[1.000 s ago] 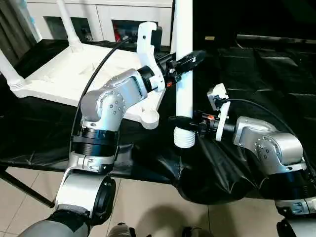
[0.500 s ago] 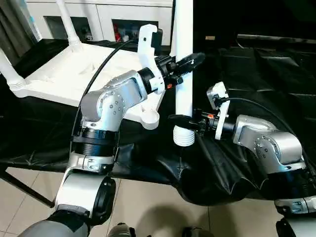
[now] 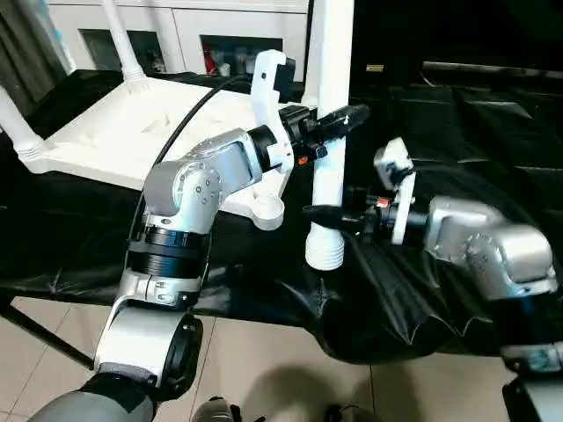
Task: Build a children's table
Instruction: Pick table leg
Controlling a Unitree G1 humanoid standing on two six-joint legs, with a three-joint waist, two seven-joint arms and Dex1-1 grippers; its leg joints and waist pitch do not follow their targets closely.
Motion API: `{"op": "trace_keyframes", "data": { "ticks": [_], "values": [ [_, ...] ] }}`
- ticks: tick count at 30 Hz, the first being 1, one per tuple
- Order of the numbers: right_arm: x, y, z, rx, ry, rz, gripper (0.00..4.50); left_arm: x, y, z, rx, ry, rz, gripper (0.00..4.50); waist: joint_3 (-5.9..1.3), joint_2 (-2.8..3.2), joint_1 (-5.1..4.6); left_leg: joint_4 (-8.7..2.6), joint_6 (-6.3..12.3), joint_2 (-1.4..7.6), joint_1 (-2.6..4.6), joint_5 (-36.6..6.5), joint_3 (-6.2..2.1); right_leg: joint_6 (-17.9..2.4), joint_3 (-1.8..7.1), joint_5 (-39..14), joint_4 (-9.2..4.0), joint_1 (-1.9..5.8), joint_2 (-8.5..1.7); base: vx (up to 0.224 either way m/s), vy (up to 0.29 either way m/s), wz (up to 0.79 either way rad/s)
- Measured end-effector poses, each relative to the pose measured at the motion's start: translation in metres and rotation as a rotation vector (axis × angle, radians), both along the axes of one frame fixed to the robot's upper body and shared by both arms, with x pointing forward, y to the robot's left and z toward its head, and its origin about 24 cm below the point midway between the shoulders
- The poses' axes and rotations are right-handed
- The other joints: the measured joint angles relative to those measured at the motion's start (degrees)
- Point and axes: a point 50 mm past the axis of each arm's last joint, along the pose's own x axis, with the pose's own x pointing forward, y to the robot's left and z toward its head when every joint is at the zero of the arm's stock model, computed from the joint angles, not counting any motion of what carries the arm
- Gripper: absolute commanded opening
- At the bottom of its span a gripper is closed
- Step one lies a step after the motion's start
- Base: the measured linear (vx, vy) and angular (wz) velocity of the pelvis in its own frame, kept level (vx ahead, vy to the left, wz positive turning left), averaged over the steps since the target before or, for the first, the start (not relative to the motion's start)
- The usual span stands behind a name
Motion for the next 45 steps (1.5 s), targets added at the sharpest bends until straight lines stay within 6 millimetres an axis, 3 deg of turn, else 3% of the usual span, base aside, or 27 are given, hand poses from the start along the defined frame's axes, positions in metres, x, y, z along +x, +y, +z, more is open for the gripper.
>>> {"op": "trace_keyframes", "data": {
  "ticks": [36,38,45],
  "values": [
    [-0.003,0.001,-0.008,-0.039,0.084,0.062,3.04,-0.006,-0.004,0.001,-0.022,0.014,-0.11,1.79,0.0,0.01,0.55,0.01,0.0,0.0,0.01,0.0,0.0,-0.1,0.0,0.0,0.0,0.0,0.0,0.0,0.0,0.0],
    [-0.003,0.001,-0.008,-0.039,0.085,0.062,3.33,-0.006,-0.003,0.001,-0.02,0.012,-0.109,1.79,-0.01,0.01,0.54,0.01,0.0,0.0,0.01,0.0,0.0,-0.1,0.0,0.0,0.01,0.0,0.0,0.0,0.0,0.0],
    [-0.005,-0.003,-0.01,-0.047,0.09,0.056,3.4,-0.006,-0.002,0.002,-0.019,0.008,-0.116,1.79,-0.01,0.01,0.64,0.01,0.0,0.0,0.01,0.0,0.0,-0.1,0.0,0.0,0.01,0.01,0.0,0.0,0.0,0.0]
  ]
}}
